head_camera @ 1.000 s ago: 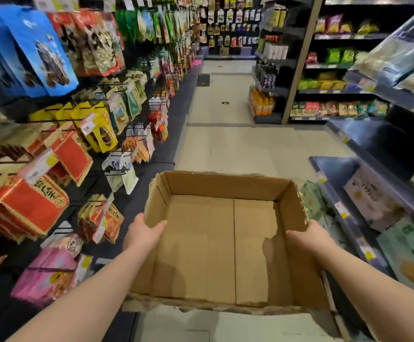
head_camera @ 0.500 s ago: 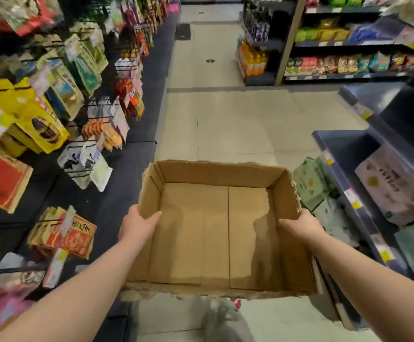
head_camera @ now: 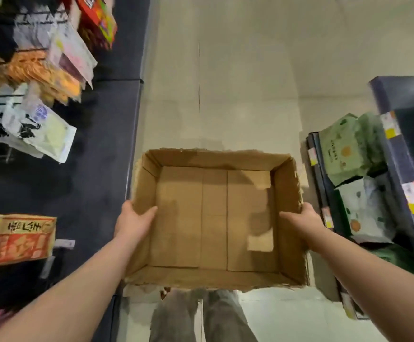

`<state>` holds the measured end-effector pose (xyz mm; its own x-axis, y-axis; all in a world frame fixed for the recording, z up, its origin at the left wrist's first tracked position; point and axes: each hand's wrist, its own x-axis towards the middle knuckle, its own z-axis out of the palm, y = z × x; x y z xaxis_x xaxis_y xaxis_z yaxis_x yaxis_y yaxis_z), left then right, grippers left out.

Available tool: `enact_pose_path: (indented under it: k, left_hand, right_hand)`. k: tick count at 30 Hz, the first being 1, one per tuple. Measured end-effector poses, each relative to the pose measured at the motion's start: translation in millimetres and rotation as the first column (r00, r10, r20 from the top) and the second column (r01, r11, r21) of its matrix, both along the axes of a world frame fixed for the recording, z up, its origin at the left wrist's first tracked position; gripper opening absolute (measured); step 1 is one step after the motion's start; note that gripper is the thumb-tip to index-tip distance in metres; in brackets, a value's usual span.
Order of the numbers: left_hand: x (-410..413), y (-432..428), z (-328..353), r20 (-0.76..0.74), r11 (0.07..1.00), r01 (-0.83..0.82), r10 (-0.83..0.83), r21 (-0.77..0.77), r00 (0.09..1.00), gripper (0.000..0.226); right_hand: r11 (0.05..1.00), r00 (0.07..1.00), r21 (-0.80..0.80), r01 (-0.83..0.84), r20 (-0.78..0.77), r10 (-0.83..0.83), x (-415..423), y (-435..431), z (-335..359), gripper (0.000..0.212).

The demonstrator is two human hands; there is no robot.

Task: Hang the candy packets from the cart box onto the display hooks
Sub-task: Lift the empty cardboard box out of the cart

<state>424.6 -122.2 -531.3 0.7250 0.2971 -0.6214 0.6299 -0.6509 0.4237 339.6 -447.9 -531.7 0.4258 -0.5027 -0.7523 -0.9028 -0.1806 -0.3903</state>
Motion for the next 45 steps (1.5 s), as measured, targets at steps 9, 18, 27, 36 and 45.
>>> enact_pose_path:
  k: [9, 18, 27, 36, 45]
  left_hand:
    - [44, 5, -178, -0.131, 1.000, -0.010, 0.010, 0.005, 0.991, 0.065]
    - [61, 12, -365, -0.229, 0.997, -0.022, 0.037, 0.068, 0.973, 0.065]
    - [65, 31, -489, -0.265, 0.996, -0.086, 0.081, -0.007, 0.961, 0.063]
    - [72, 42, -528, -0.289, 0.998, -0.061, 0.049, -0.032, 0.956, 0.066]
    - [75, 37, -515, -0.289, 0.998, 0.053, -0.045, 0.018, 0.956, 0.077]
  right_hand:
    - [0.987, 0.993, 0.127, 0.102, -0.067, -0.094, 41, 1, -184, 0.050]
    - [0.980, 0.982, 0.156, 0.122, -0.159, -0.097, 51, 11, -369, 0.058]
    - [0.975, 0.975, 0.184, 0.121, -0.207, -0.082, 56, 16, -483, 0.055]
    - [0.978, 0.977, 0.178, 0.110, -0.198, -0.074, 62, 27, -524, 0.063]
    - [0.995, 0.985, 0.080, 0.061, -0.168, -0.047, 48, 46, -496, 0.070]
